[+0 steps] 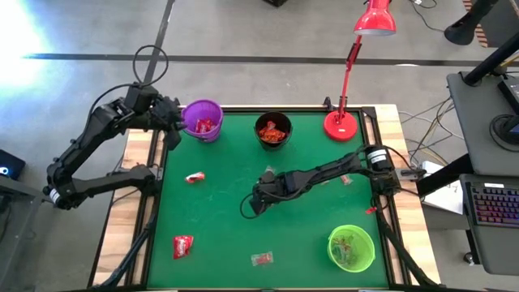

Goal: Sort candy
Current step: Put the green gummy into the green bucket

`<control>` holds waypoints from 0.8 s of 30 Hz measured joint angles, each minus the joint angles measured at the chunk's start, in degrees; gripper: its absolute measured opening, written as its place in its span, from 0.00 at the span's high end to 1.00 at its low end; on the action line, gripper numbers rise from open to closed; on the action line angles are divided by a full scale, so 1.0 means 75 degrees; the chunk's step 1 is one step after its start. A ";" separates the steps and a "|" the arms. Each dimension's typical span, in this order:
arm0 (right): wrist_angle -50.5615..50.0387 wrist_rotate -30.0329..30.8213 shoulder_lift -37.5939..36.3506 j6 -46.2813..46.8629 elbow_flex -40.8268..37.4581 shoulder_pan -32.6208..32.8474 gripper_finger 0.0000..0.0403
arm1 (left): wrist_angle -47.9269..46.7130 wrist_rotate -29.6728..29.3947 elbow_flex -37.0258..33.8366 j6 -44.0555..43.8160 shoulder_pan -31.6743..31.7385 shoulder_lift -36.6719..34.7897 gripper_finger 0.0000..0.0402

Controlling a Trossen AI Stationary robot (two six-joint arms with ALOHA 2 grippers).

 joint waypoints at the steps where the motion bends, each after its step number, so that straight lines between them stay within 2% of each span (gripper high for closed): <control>1: -0.0053 0.0002 0.0005 0.0038 0.0000 0.0000 0.54 | -0.0024 0.0016 0.0000 0.0000 0.0000 -0.0008 0.74; 8: -0.0315 0.0002 0.0069 0.0104 0.0006 0.0000 0.60 | -0.0019 0.0473 -0.0003 0.0000 0.0000 -0.0056 0.74; 15: -0.0324 -0.0066 0.0301 0.0111 0.0006 0.0000 0.69 | -0.0018 0.0513 -0.0003 0.0000 0.0000 -0.0061 0.74; 24: -0.0317 -0.0286 0.0281 0.0491 0.0013 -0.0003 0.74 | -0.0013 0.0530 -0.0003 0.0010 0.0000 -0.0050 0.74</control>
